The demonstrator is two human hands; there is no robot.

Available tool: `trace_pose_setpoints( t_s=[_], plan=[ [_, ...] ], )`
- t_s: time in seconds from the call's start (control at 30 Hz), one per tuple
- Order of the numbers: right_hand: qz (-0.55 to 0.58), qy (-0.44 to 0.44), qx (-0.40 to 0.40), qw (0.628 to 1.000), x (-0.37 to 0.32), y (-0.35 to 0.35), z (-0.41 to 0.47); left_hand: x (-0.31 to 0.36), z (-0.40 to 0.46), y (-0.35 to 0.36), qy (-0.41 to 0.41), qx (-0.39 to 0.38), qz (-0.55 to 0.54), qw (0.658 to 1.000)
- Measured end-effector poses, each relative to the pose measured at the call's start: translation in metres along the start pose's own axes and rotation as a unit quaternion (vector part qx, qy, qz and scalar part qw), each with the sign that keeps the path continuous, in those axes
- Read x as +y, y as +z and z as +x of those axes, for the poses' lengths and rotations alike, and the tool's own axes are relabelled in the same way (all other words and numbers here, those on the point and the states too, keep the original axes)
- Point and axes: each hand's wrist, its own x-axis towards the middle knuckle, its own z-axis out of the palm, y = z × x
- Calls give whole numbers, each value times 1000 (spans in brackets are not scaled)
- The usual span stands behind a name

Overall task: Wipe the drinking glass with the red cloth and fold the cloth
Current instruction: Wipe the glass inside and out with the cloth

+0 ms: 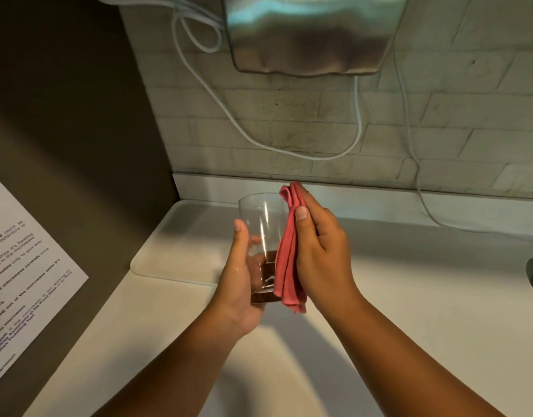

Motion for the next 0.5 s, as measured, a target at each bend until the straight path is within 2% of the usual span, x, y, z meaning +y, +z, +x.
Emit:
trace_pose_setpoints(
  t_s=[0.27,0.4,0.5],
  plan=[
    [26,-27,-7,999,-11,-6,-8,8,9,-11,-51,-28,-105,993],
    [-11,-53,-21,998,-12,-9,-14,7,10,-13,-33,-49,-81,995],
    [-75,-118,-38,989,-15,-7,-24,8,7,-10,-18,-40,-47,998]
  ],
)
